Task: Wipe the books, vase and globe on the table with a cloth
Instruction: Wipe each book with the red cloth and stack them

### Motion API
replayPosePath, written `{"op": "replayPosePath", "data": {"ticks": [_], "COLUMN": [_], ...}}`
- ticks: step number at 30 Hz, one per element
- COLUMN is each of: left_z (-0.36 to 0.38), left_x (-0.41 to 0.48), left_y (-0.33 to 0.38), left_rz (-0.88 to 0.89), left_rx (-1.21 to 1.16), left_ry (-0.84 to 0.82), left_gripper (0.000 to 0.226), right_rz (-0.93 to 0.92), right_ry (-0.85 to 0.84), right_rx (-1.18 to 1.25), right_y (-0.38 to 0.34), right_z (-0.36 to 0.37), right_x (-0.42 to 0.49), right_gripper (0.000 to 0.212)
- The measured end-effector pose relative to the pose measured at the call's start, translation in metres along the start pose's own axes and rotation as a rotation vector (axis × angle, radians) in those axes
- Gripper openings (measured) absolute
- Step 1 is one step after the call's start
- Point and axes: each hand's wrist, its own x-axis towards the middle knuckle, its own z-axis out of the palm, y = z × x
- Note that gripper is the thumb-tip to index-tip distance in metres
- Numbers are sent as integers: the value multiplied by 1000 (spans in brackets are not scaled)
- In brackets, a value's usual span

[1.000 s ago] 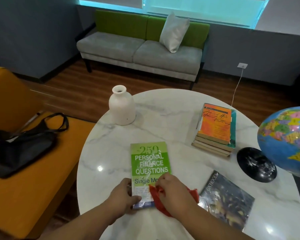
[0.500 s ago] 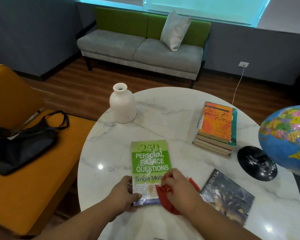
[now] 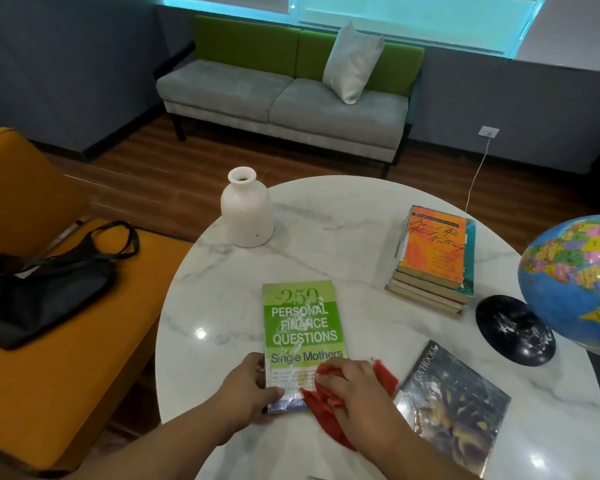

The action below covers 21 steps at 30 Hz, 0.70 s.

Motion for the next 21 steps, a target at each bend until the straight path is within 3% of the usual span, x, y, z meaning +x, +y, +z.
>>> {"op": "replayPosePath", "data": {"ticks": [4, 9, 13, 16, 19, 21], "left_z": [0, 1, 0, 0, -1, -1], "left_x": [0, -1, -1, -3, -1, -1], "left_y": [1, 2, 3, 3, 4, 4], "left_rz": [-5, 5, 5, -2, 0, -4], "left_rx": [5, 6, 6, 2, -3, -1], "left_ry": [-7, -5, -9, -11, -6, -18], "left_gripper": [44, 42, 43, 43, 43, 44], "right_rz": [55, -103, -36, -52, -199, -74], "right_ry": [44, -244, -213, -179, -255, -245], "right_rx": [-32, -28, 17, 12, -57, -33], "right_y": [-4, -9, -11, -27, -20, -9], "right_z": [-12, -12, -16, -22, -13, -14], "right_x": [17, 11, 14, 20, 15, 17], "right_gripper": [16, 43, 44, 74, 47, 44]}}
